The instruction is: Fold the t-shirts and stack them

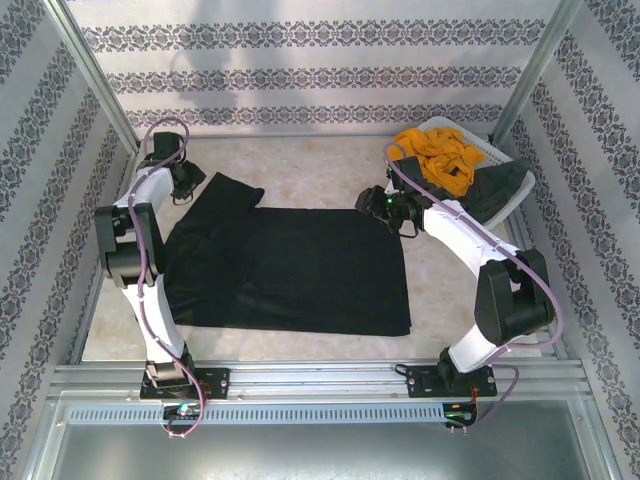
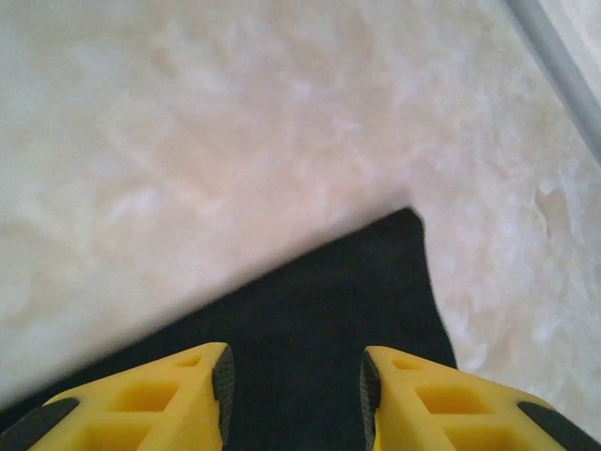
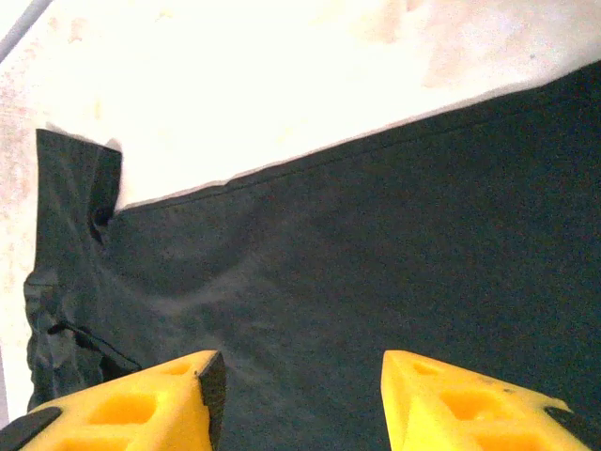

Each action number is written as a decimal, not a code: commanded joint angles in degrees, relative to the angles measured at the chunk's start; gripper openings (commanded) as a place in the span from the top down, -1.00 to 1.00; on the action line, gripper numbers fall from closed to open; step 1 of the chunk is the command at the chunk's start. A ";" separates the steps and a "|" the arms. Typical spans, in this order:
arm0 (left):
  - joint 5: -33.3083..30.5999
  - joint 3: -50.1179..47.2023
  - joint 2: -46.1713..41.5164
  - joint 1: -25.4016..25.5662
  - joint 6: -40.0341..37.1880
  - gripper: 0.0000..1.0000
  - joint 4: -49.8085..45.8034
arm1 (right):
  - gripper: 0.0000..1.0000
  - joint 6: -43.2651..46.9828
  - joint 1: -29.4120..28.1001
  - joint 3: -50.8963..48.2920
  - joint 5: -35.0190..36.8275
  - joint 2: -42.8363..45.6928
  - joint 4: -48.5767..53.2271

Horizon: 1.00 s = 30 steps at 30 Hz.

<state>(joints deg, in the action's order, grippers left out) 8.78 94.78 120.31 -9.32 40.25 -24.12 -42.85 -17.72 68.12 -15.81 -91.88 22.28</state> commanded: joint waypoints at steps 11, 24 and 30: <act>-7.81 23.68 18.74 5.40 -8.73 -0.10 -6.53 | 0.02 -1.17 2.13 -2.49 -0.18 2.71 -0.66; -18.65 50.20 33.48 7.92 -10.51 -0.18 -32.55 | 0.02 -1.23 3.25 -3.79 -1.49 3.48 -1.04; -14.27 52.25 36.03 8.18 -9.91 -0.09 -37.30 | 0.02 -1.31 3.28 -3.33 -1.76 2.67 -1.02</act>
<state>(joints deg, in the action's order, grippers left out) -6.48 145.75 154.28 -0.86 31.22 -53.54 -43.53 -15.09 65.10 -16.64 -89.52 21.98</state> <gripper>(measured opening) 0.548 0.492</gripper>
